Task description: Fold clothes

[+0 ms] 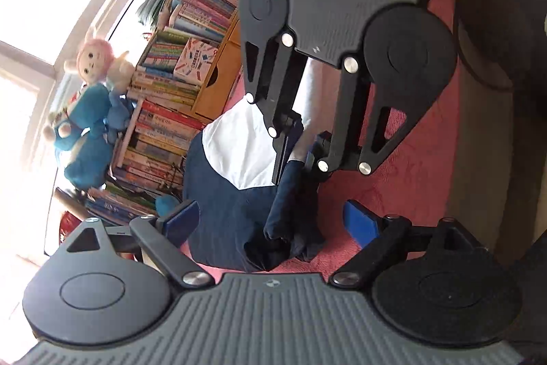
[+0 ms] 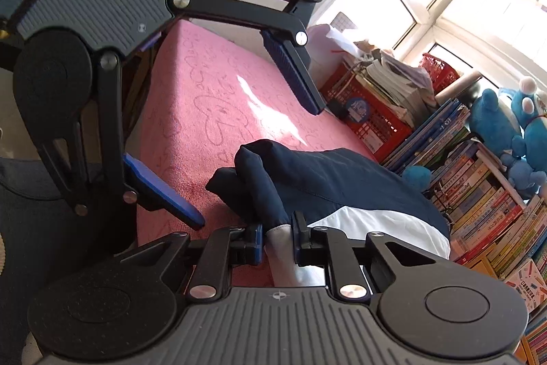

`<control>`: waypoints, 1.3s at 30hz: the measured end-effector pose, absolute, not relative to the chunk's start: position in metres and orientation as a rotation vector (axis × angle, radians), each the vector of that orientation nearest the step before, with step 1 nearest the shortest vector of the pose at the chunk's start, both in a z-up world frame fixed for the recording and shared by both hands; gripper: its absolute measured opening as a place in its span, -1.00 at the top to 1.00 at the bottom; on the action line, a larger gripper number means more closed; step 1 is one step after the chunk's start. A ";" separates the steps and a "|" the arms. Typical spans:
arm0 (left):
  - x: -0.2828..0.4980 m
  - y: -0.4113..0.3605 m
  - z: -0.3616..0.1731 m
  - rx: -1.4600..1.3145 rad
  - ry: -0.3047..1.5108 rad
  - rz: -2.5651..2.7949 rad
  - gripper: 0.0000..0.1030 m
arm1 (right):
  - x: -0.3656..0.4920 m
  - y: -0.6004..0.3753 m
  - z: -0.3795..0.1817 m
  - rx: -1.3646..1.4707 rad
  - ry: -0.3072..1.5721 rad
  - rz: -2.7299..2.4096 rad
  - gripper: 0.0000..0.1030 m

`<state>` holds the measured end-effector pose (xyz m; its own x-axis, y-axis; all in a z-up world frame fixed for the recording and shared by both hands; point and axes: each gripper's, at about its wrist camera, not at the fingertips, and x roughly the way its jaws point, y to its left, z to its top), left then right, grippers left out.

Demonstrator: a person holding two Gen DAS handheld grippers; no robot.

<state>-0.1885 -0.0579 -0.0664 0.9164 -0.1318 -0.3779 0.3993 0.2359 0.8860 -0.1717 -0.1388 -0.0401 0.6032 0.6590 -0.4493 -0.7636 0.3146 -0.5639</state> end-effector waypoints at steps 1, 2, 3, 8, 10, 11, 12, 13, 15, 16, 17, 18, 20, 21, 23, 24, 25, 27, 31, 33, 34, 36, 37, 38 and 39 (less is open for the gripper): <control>-0.184 -0.059 -0.077 1.357 0.215 -0.355 -0.76 | -0.170 -0.142 -0.036 -0.802 0.153 0.946 0.66; -0.181 -0.059 -0.086 1.414 0.185 -0.342 -0.64 | -0.169 -0.146 -0.033 -0.778 0.162 0.951 0.66; -0.177 -0.060 -0.096 1.486 0.145 -0.327 -0.41 | -0.167 -0.150 -0.028 -0.741 0.176 0.955 0.66; -0.161 -0.064 -0.114 1.555 0.089 -0.321 0.22 | -0.159 -0.170 -0.015 -0.594 0.222 0.977 0.64; -0.153 -0.065 -0.106 1.470 0.161 -0.325 0.28 | -0.158 -0.183 -0.015 -0.524 0.225 0.985 0.43; -0.149 -0.063 -0.098 1.397 0.210 -0.330 0.28 | -0.160 -0.195 -0.014 -0.475 0.227 0.974 0.16; -0.146 -0.061 -0.089 1.323 0.258 -0.334 0.28 | -0.162 -0.207 -0.014 -0.426 0.230 0.961 -0.05; -0.141 -0.057 -0.080 1.246 0.306 -0.338 0.28 | -0.164 -0.221 -0.015 -0.369 0.240 0.921 -0.09; -0.131 -0.049 -0.064 1.109 0.375 -0.337 0.27 | -0.161 -0.247 -0.020 -0.278 0.279 0.786 -0.11; -0.127 -0.047 -0.059 1.066 0.399 -0.336 0.27 | -0.159 -0.260 -0.022 -0.233 0.298 0.717 -0.12; -0.123 -0.044 -0.054 1.023 0.421 -0.335 0.26 | -0.157 -0.272 -0.025 -0.188 0.317 0.647 -0.13; -0.120 -0.042 -0.050 0.980 0.444 -0.334 0.26 | -0.154 -0.280 -0.029 -0.165 0.342 0.590 -0.13; -0.114 -0.038 -0.042 0.917 0.477 -0.330 0.24 | -0.146 -0.293 -0.038 -0.123 0.393 0.478 -0.13; -0.113 -0.036 -0.041 0.908 0.485 -0.327 0.24 | -0.142 -0.294 -0.041 -0.107 0.409 0.464 -0.13; -0.113 -0.033 -0.040 0.908 0.495 -0.310 0.23 | -0.132 -0.288 -0.044 -0.085 0.429 0.459 -0.13; -0.113 -0.032 -0.041 0.911 0.500 -0.301 0.23 | -0.124 -0.280 -0.046 -0.092 0.443 0.456 -0.13; -0.115 -0.031 -0.042 0.912 0.504 -0.290 0.22 | -0.116 -0.273 -0.048 -0.101 0.457 0.453 -0.13; -0.115 -0.028 -0.044 0.908 0.514 -0.274 0.17 | -0.108 -0.262 -0.051 -0.128 0.461 0.414 0.47; -0.103 -0.035 -0.048 0.868 0.510 -0.274 0.15 | -0.117 -0.244 -0.051 -0.297 0.369 0.296 0.72; -0.098 -0.040 -0.050 0.842 0.498 -0.293 0.14 | -0.131 -0.248 -0.048 -0.374 0.323 0.230 0.72; -0.096 -0.042 -0.050 0.822 0.493 -0.314 0.13 | -0.138 -0.251 -0.047 -0.403 0.308 0.194 0.73; -0.096 -0.047 -0.051 0.806 0.478 -0.346 0.13 | -0.154 -0.257 -0.047 -0.483 0.277 0.121 0.80; -0.096 -0.049 -0.051 0.805 0.467 -0.360 0.13 | -0.164 -0.259 -0.049 -0.536 0.260 0.082 0.80; -0.097 -0.051 -0.052 0.803 0.456 -0.374 0.13 | -0.173 -0.261 -0.052 -0.588 0.242 0.043 0.81; -0.097 -0.050 -0.053 0.803 0.457 -0.376 0.13 | -0.179 -0.264 -0.052 -0.587 0.261 0.045 0.81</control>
<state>-0.0969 -0.0504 -0.0527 0.8391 -0.1481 -0.5235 0.4853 0.6386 0.5972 -0.1790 -0.2641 -0.0517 0.9661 -0.0320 -0.2560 -0.1159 0.8327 -0.5415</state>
